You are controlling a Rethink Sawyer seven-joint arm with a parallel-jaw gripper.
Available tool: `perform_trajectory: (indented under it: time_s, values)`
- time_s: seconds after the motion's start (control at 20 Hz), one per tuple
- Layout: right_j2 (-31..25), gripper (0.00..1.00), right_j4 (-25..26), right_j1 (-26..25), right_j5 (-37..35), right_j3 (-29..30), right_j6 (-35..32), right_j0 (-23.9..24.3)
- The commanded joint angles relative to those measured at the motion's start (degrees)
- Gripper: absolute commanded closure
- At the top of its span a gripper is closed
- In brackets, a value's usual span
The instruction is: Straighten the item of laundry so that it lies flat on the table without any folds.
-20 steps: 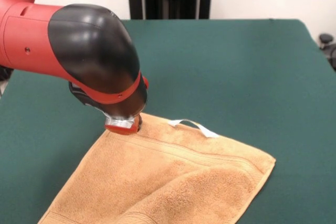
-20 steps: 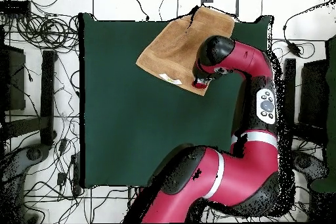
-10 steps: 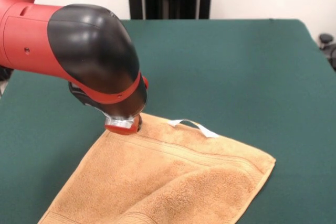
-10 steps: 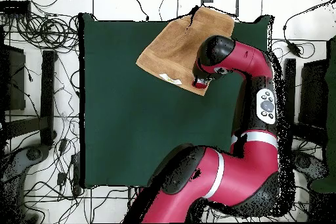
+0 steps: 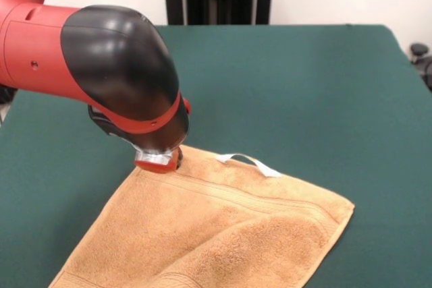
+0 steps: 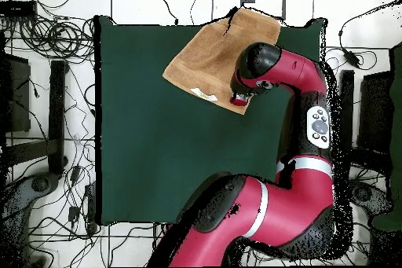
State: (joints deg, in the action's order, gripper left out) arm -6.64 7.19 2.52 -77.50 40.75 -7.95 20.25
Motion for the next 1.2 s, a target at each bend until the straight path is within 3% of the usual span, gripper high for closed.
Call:
perform_trajectory:
  time_s: [0.05,0.6,1.0,1.2]
  values:
    - [-1.0,1.0,-0.6,-3.8,-2.3,6.2,-17.8,-2.6]
    - [-0.5,1.0,-0.8,-3.1,-7.8,7.0,-16.3,-2.1]
    - [-2.3,1.0,0.1,-9.5,-4.1,-0.5,-12.0,-0.8]
    - [-1.8,1.0,-0.2,-7.7,-4.7,0.6,-11.7,-0.5]
